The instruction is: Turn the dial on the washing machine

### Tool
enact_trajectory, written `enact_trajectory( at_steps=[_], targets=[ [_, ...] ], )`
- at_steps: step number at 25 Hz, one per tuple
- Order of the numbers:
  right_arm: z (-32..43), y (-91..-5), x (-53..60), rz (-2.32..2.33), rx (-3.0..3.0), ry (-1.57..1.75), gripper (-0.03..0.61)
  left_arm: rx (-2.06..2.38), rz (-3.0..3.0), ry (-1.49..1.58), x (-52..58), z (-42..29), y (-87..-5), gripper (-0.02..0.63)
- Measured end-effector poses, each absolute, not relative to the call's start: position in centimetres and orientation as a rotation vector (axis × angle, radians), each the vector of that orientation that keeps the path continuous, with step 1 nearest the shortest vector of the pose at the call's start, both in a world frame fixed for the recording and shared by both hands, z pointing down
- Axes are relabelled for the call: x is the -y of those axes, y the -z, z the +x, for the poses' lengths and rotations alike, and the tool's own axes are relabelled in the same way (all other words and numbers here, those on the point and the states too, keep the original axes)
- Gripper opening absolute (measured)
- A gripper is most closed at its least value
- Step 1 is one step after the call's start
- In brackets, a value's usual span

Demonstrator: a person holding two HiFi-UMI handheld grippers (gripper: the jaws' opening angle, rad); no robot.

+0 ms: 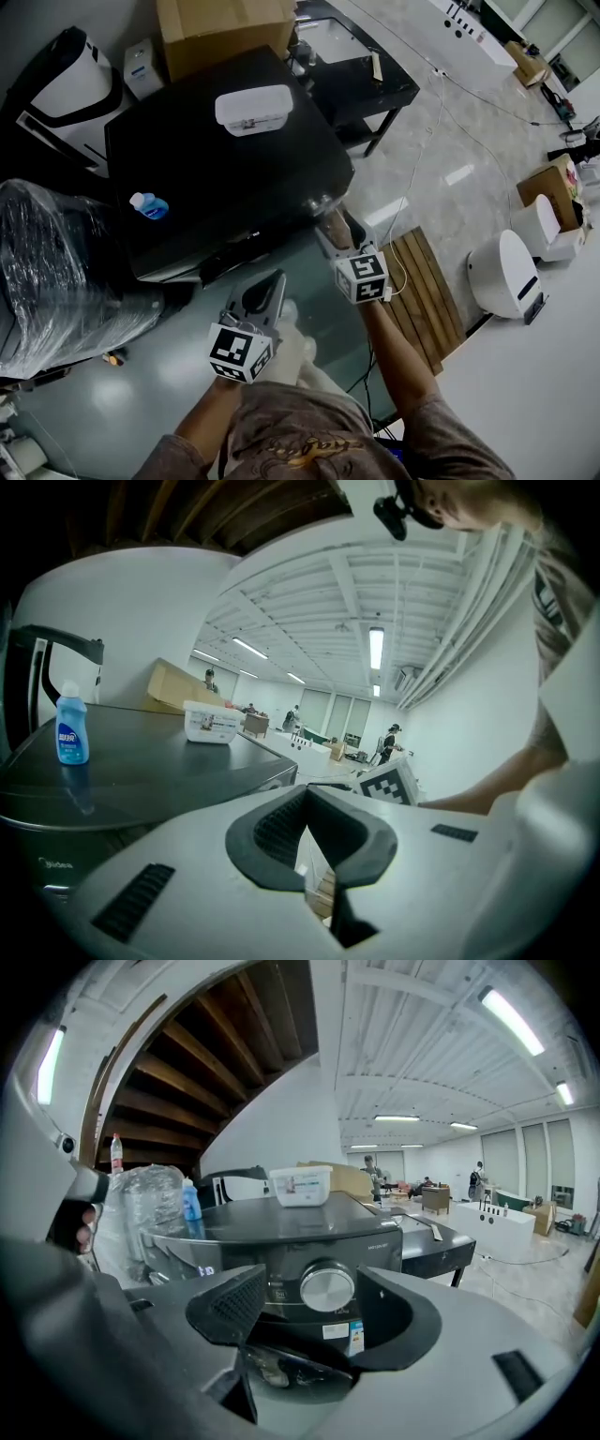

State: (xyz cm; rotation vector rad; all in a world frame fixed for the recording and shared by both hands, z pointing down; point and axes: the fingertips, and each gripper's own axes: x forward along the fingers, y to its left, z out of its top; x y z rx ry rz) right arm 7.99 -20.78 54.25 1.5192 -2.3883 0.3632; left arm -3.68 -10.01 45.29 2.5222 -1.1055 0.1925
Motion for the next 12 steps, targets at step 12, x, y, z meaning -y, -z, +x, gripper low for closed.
enact_trajectory(
  at_steps=[12],
  targets=[
    [7.7,-59.3,24.8,1.445,2.272,-0.252,0.270,1.104,2.490,-0.241,11.0,-3.7,-47.3,0.000]
  ],
)
